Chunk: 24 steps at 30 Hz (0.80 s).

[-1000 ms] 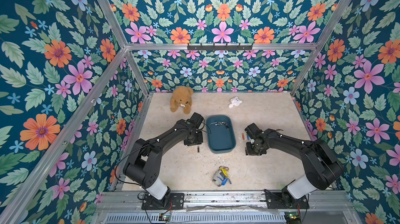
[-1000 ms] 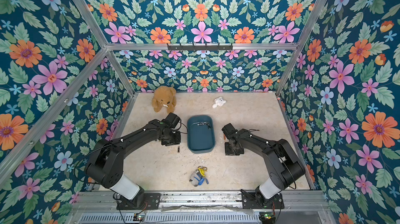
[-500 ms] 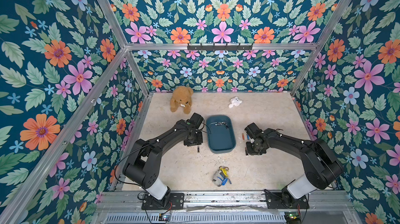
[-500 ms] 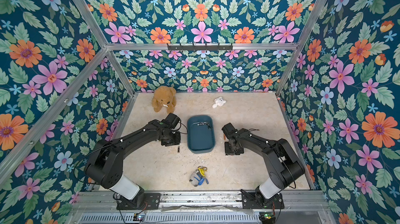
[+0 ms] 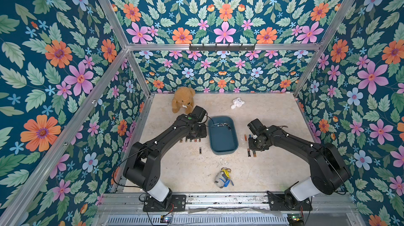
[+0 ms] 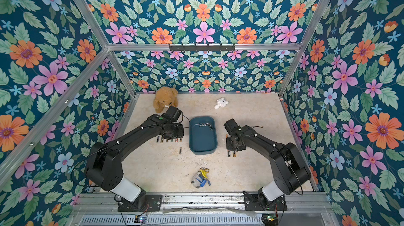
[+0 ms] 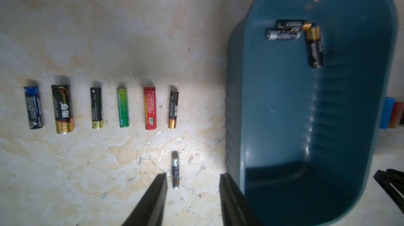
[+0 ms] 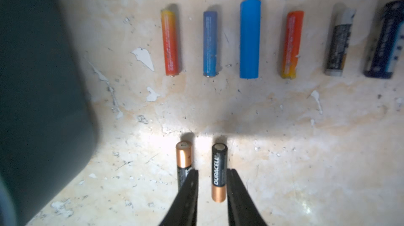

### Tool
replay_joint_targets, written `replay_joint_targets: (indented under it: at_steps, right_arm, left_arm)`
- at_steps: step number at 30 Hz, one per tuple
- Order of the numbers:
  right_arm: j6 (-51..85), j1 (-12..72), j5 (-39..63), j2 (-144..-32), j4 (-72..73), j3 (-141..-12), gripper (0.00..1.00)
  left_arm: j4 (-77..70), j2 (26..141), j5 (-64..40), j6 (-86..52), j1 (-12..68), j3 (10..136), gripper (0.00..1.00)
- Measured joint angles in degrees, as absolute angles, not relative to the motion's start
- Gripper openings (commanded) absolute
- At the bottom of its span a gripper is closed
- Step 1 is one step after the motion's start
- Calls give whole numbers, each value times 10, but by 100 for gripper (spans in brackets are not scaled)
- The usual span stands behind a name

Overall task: Take the batteries out of the storage box
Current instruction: Place the battery at the center of the board, then pick up the battery from the storage box.

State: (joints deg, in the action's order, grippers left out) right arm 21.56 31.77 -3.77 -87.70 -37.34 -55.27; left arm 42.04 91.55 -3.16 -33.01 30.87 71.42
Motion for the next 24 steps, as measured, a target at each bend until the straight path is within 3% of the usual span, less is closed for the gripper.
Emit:
replay_joint_targets:
  at_steps: [24]
  right_arm:
    - [233, 273, -25, -902, -372, -648, 29]
  left_arm:
    - [353, 1143, 29, -364, 398, 929, 60]
